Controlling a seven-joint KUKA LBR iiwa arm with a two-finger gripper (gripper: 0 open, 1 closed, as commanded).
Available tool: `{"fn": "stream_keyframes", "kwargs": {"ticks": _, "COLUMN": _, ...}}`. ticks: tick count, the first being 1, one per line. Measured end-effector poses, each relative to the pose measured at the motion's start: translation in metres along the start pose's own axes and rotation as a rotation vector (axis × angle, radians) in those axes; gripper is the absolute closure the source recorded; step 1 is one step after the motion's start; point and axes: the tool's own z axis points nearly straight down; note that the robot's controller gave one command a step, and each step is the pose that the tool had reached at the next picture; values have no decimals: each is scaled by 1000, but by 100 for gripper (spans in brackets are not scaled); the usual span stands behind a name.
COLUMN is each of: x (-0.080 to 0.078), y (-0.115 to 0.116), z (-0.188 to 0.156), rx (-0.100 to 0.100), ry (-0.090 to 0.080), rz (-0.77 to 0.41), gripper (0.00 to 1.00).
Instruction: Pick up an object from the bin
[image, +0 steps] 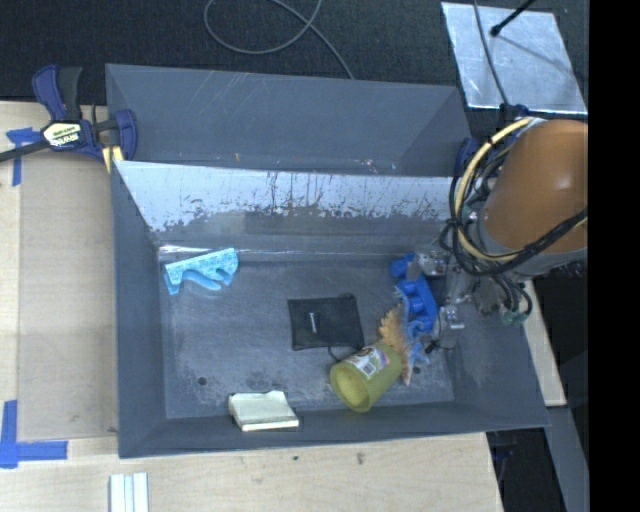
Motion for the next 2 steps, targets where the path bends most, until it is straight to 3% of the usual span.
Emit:
{"fn": "stream_keyframes", "kwargs": {"ticks": 1, "x": -44, "y": 41, "z": 62, "rx": 0, "ry": -5, "rz": -20, "gripper": 0}}
{"fn": "stream_keyframes", "kwargs": {"ticks": 2, "x": -57, "y": 58, "z": 92, "rx": -2, "ry": 7, "rz": -24, "gripper": 0}}
